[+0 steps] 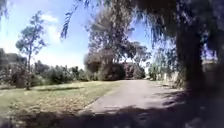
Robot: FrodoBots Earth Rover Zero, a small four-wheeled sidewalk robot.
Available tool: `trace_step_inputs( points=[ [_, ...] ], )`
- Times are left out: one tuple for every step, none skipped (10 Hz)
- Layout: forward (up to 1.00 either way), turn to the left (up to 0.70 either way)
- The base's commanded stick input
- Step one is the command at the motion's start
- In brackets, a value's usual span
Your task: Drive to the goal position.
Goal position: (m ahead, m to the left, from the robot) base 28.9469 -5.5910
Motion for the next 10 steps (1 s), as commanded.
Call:
trace_step_inputs(
  points=[
    [1.0, 0.0],
    [1.0, 0.0],
    [1.0, 0.0],
    [1.0, 0.0],
    [1.0, 0.0],
    [1.0, 0.0],
    [1.0, 0.0],
    [1.0, 0.0],
    [1.0, 0.0],
    [1.0, 0.0]
  ],
)
